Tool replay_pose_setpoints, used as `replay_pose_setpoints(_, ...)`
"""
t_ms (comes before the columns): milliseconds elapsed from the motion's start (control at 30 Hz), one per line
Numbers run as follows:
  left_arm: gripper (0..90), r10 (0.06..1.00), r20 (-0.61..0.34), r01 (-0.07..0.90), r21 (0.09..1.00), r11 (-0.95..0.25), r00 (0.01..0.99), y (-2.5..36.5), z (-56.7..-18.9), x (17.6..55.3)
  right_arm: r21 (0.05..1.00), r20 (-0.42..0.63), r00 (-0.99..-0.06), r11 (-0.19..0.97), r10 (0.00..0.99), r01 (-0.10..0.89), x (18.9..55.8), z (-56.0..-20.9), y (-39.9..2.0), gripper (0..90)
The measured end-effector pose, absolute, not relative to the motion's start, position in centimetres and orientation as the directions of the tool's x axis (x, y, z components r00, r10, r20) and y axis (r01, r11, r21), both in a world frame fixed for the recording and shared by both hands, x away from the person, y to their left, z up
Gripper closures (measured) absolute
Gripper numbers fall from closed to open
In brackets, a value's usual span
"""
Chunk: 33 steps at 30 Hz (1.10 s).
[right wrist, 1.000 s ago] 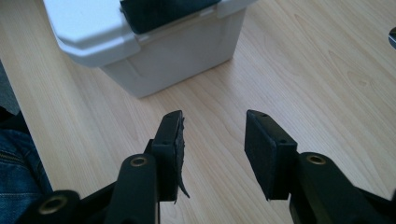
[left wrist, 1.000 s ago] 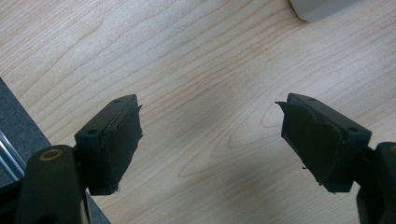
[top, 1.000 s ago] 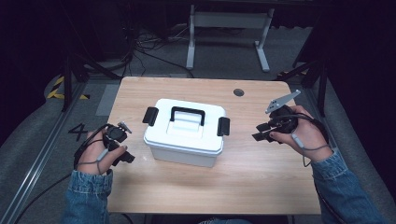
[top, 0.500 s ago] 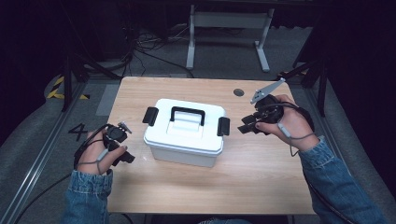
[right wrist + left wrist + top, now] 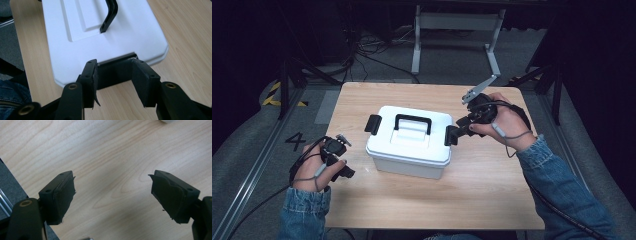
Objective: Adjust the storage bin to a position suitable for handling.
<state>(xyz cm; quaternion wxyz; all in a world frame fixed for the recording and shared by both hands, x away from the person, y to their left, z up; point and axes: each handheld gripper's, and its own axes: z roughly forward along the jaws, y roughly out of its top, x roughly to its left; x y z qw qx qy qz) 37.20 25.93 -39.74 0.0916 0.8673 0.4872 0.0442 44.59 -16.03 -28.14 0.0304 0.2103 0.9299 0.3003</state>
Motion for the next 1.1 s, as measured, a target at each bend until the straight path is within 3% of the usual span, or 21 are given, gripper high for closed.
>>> replay_pose_setpoints(667,18.6,0.876,-0.029,0.854,0.240,-0.462,0.482,27.6,-40.1,33.9,0.557,0.072,-0.950,0.778,0.302,0.290,47.9,-28.5,-9.5,50.9)
replay_pose_setpoints(1100,18.5,0.872,-0.021,0.849,0.241,-0.470,0.489,27.6,-40.0,34.1,0.549,0.107,-0.960,0.790,0.259,0.274,49.4,-30.3,-5.8,60.1)
